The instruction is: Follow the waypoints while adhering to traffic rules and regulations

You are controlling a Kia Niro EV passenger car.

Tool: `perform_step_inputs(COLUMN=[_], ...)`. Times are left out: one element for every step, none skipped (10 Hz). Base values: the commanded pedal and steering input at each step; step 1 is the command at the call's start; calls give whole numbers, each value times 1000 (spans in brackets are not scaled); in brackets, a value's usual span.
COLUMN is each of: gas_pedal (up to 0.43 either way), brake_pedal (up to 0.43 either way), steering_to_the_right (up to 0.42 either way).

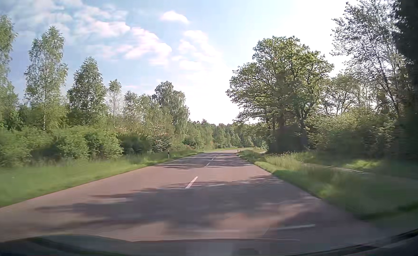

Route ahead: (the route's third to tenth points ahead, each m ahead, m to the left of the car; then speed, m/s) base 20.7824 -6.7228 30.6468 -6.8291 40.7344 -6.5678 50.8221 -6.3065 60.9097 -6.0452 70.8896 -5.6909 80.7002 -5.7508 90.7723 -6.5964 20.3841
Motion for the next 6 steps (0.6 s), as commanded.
perform_step_inputs(gas_pedal=[118,118,118,118,118,118], brake_pedal=[0,0,0,0,0,0], steering_to_the_right=[-1,0,0,0,0,0])
